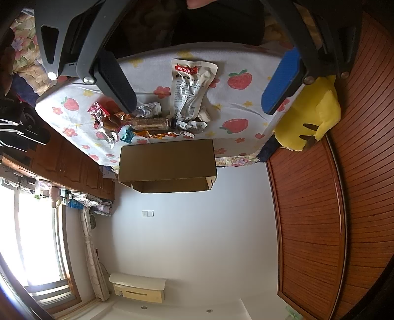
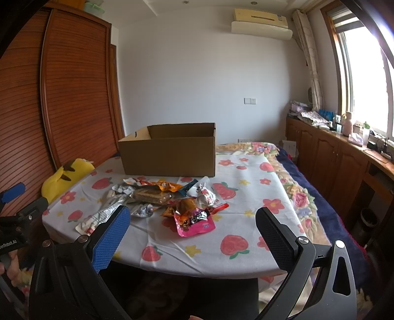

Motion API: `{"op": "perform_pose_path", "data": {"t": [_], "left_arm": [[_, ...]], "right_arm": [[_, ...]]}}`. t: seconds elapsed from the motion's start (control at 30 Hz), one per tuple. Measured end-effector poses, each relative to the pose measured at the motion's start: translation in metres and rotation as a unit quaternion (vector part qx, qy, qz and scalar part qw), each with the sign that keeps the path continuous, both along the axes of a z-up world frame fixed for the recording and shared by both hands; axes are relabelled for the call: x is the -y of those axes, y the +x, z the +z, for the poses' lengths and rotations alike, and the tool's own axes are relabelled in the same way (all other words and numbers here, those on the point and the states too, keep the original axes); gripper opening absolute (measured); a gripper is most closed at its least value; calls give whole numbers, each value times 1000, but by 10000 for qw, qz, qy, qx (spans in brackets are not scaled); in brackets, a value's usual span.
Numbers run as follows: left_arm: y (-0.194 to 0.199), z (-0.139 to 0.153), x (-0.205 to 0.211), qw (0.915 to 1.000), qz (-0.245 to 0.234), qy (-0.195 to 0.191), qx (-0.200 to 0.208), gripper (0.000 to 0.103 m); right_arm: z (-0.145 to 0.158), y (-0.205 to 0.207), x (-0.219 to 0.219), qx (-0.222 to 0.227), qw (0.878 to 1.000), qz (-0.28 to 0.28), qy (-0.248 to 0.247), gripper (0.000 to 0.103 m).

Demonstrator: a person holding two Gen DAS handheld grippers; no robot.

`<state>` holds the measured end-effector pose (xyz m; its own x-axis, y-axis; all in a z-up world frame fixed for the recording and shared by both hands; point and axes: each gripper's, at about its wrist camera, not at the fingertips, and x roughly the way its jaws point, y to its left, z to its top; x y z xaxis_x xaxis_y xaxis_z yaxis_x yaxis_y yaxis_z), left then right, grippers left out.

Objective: Organize snacks

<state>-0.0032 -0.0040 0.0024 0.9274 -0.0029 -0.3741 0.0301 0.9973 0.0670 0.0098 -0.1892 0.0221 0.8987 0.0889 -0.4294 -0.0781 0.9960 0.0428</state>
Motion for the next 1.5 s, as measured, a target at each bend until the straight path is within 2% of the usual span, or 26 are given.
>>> {"op": "perform_pose_path", "data": {"t": [0.87,1.17,1.5], "left_arm": [[2,-1,-2,9999,18,-31,-100,102],[19,-20,-8,9992,8,-4,-393,102],[59,-39,-13,9963,-255,-8,-817,101]], "right_arm": [[-1,1,-1,-47,10000,37,-13,103],[-22,17,-1,-338,9992,194,-15,102],[-41,61,3,-779,9953,578,17,99]]}}
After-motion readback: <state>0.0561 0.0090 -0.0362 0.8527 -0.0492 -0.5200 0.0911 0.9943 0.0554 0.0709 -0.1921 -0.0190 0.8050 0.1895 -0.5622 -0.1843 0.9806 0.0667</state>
